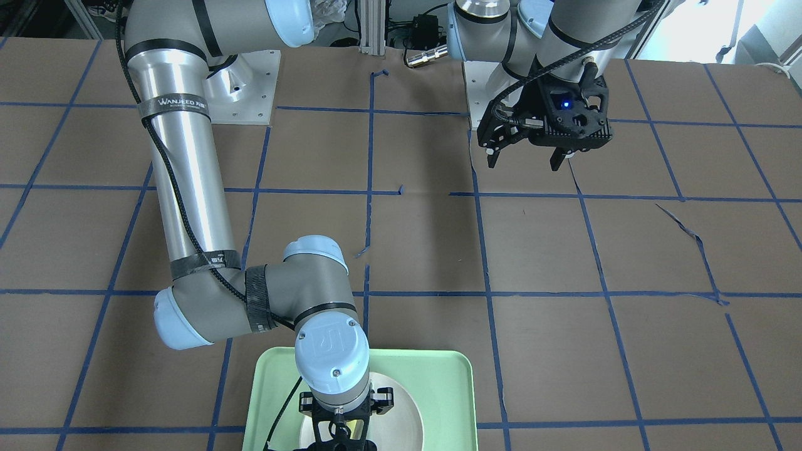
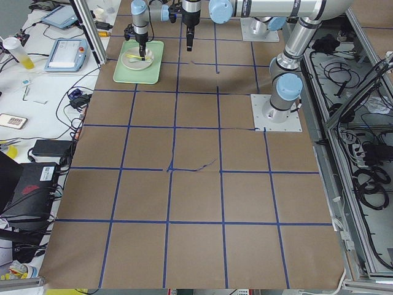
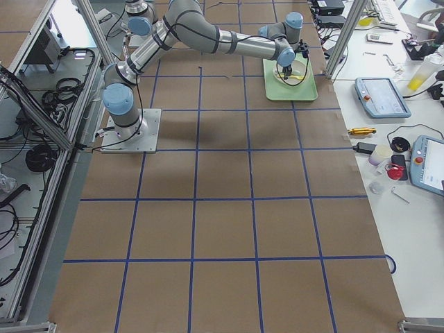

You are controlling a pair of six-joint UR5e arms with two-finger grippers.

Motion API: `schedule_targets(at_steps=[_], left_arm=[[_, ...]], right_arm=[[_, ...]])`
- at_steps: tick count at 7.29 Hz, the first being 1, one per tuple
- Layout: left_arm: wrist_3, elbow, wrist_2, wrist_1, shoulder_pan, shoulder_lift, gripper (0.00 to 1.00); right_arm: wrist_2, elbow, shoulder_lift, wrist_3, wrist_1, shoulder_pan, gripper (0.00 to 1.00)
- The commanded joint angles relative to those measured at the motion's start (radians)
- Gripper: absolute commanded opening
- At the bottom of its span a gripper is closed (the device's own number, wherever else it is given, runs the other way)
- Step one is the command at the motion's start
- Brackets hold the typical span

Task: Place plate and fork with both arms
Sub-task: 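Lower the right gripper and close it on the yellow fork's handle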

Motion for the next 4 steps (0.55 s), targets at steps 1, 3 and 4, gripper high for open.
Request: schedule_targets(at_steps=[1,3,4], left_arm=[[0.0,0.0,0.0,0.0,0.0,0.0,1.0],[0.0,0.0,-0.002,0.0,0.0,-0.003,1.0],[0.0,0.0,-0.002,0.0,0.0,-0.003,1.0]], right_arm=[[-0.002,0.003,-0.003,-0.004,-0.004,-0.001,0.56],[-0.002,0.026,-0.003,-0.004,-0.03,-0.001,0.53],[-0.002,0.033,-0.005,-0.004,-0.039,-0.001,0.53]])
